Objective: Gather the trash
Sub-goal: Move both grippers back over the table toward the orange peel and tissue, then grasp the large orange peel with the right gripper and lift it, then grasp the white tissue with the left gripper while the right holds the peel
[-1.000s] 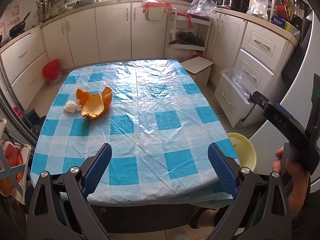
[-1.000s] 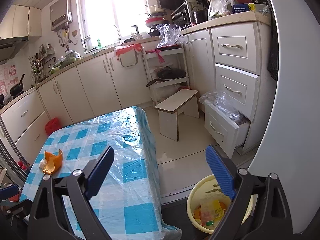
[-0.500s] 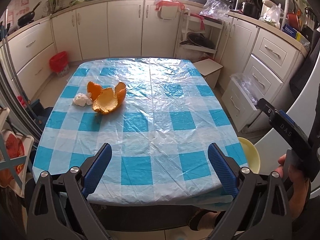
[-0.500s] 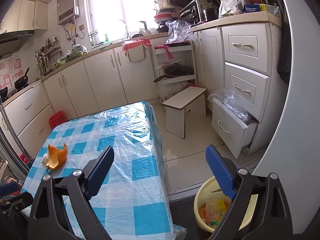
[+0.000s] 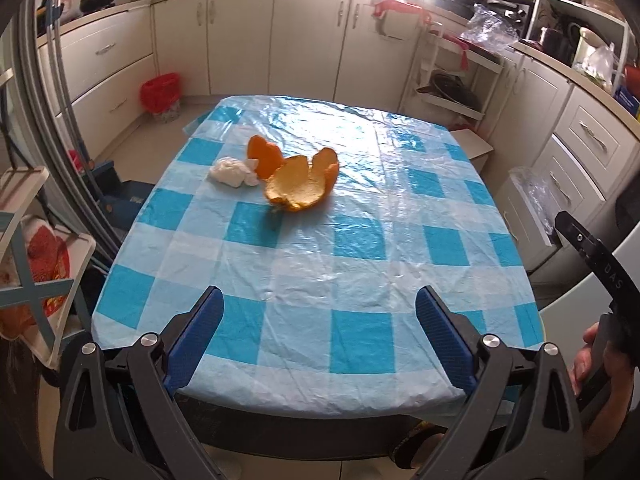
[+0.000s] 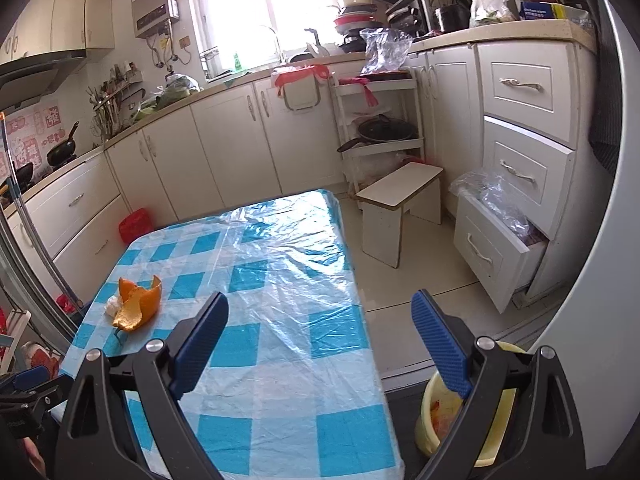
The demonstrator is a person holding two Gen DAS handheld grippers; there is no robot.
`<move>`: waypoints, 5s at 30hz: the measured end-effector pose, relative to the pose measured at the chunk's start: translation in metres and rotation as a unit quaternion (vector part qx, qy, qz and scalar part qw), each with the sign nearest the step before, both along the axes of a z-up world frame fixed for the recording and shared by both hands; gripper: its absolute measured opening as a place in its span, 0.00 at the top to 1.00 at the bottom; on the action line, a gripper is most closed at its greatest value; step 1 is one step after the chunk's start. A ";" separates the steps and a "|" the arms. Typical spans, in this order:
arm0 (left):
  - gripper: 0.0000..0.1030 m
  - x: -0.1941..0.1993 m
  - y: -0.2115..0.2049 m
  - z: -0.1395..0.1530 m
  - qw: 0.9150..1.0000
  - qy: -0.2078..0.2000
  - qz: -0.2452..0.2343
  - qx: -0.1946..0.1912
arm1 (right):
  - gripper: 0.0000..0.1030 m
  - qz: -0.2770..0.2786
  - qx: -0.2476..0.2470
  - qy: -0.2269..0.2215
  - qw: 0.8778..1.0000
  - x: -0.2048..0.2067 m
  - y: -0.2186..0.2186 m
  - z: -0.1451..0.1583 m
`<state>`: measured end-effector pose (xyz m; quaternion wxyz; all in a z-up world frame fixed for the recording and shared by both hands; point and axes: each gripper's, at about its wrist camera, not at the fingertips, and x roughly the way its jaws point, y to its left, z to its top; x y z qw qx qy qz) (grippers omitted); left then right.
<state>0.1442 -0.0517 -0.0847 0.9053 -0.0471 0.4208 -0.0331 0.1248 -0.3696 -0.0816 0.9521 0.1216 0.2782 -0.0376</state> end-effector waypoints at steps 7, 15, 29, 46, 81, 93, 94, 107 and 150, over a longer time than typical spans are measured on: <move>0.10 0.015 0.053 -0.012 0.998 0.007 0.057 -0.014 | 0.14 0.114 0.022 0.034 0.993 0.043 0.065 -0.015; 0.10 0.025 0.096 -0.017 0.995 0.004 0.096 -0.026 | 0.22 0.186 0.043 0.090 0.977 0.099 0.134 -0.041; 0.10 0.065 0.127 -0.025 0.995 -0.005 0.091 -0.027 | 0.73 0.195 0.054 0.156 0.967 0.168 0.180 -0.074; 0.29 0.191 0.083 -0.066 0.999 0.025 0.015 0.020 | 0.93 0.180 0.077 0.195 0.961 0.097 0.080 -0.071; 0.42 0.067 0.030 -0.067 0.998 0.021 -0.055 -0.021 | 0.70 0.137 0.126 0.164 0.969 0.061 0.035 -0.062; 0.34 0.064 0.038 -0.067 0.999 0.014 -0.033 -0.018 | 0.70 0.141 0.111 0.173 0.968 0.062 0.043 -0.070; 0.34 0.063 0.037 -0.066 0.999 0.013 -0.034 -0.016 | 0.70 0.142 0.110 0.173 0.968 0.062 0.044 -0.070; 0.34 0.059 0.025 -0.065 0.999 0.002 -0.037 0.009 | 0.75 0.147 0.090 0.170 0.970 0.062 0.050 -0.072; 0.96 0.040 0.026 -0.045 0.997 0.004 -0.067 -0.038 | 0.91 0.126 0.100 0.114 0.980 0.032 0.028 -0.045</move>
